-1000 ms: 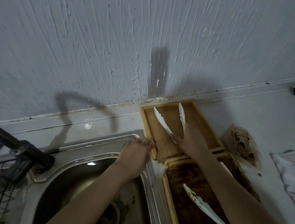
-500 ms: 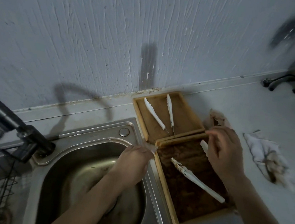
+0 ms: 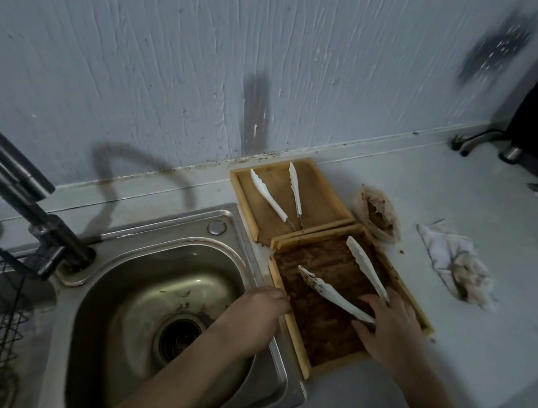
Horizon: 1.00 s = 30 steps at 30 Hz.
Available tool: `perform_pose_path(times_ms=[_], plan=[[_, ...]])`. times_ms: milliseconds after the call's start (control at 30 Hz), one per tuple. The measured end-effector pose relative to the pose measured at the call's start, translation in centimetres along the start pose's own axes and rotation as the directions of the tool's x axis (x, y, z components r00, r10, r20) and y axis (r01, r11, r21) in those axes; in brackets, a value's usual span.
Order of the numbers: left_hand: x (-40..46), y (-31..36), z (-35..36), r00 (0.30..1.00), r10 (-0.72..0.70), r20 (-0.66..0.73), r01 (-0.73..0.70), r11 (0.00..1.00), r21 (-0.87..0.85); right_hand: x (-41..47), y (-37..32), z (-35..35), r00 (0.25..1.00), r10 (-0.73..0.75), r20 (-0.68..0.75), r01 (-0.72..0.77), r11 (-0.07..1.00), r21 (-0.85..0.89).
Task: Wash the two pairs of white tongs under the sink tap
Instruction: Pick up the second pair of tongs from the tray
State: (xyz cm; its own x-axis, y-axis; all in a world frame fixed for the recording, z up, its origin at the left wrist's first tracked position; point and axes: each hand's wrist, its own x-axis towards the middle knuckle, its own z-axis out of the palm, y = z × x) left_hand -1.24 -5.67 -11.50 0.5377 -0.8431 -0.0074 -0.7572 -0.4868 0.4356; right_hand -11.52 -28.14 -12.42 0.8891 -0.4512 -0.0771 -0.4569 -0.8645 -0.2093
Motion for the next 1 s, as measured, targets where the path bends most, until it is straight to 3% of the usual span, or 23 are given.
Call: perform_pose_path(times_ms=[233, 433, 567, 667, 767, 867, 933, 1000], plan=[[-0.6, 0.3, -0.2, 1.000, 0.008, 0.026, -0.010, 0.997, 0.082, 0.7, -1.2, -1.5, 1.000, -0.019, 0.017, 0.015, 0.974, 0.224], [-1.5, -0.1, -2.6, 0.999, -0.040, -0.007, 0.040, 0.999, 0.030, 0.7, -4.4, -4.1, 0.992, -0.123, 0.025, 0.102, 0.907, 0.409], [-2.7, -0.6, -5.9, 0.985, -0.091, -0.150, 0.097, 0.995, 0.038, 0.7, -8.0, -5.7, 0.959, -0.283, 0.013, 0.227, 0.798, 0.558], [-4.9, -2.0, -7.9, 0.949, -0.177, -0.262, 0.190, 0.982, 0.023, 0.6, -11.3, -5.9, 0.930, -0.361, 0.070, 0.187, 0.629, 0.754], [-8.0, -4.4, -8.8, 0.861, -0.343, -0.375, 0.357, 0.933, -0.033, -0.1, -15.0, -4.9, 0.862, -0.459, 0.216, 0.006, 0.434, 0.901], [-11.6, -7.1, -9.1, 0.702, -0.518, -0.489, 0.494, 0.849, -0.190, -1.1, -18.6, -2.9, 0.790, -0.554, 0.261, -0.014, 0.409, 0.913], [-13.7, -8.7, -9.5, 0.538, -0.598, -0.595, 0.541, 0.786, -0.300, -1.4, -20.4, -1.5, 0.771, -0.568, 0.288, 0.018, 0.471, 0.882], [-15.6, -10.2, -10.2, 0.330, -0.634, -0.699, 0.581, 0.720, -0.379, -1.6, -22.0, -0.6, 0.774, -0.542, 0.327, 0.005, 0.522, 0.853]])
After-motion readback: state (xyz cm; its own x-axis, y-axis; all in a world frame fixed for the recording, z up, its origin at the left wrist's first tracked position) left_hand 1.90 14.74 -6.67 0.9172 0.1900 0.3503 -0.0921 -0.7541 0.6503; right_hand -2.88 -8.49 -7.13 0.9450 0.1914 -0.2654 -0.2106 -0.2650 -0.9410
